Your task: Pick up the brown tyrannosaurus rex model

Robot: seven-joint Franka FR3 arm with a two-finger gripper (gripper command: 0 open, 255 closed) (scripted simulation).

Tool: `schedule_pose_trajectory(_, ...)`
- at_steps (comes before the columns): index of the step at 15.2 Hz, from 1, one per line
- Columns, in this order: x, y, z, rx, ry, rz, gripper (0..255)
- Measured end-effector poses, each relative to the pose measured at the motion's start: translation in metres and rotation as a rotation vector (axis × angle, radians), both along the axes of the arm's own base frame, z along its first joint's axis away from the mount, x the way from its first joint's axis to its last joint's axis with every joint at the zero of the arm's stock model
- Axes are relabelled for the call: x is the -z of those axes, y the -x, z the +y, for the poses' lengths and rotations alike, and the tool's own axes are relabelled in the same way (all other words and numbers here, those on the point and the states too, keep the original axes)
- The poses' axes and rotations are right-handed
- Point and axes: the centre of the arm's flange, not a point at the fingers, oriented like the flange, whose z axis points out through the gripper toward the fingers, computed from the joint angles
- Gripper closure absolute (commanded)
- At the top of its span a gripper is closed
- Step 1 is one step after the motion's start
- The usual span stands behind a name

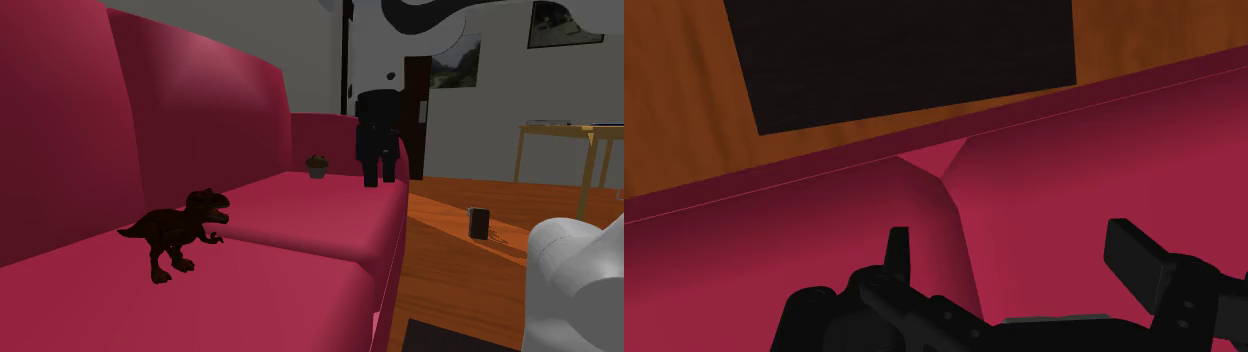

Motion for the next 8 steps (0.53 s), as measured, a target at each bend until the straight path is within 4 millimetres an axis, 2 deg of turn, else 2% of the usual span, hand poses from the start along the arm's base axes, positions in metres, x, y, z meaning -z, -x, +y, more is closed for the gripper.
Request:
schedule_pose_trajectory(2,0.0,-0.004,0.005,0.004,0.003,-0.001,0)
schedule_pose_trajectory(8,-0.001,-0.055,0.06,0.048,0.038,-0.006,0)
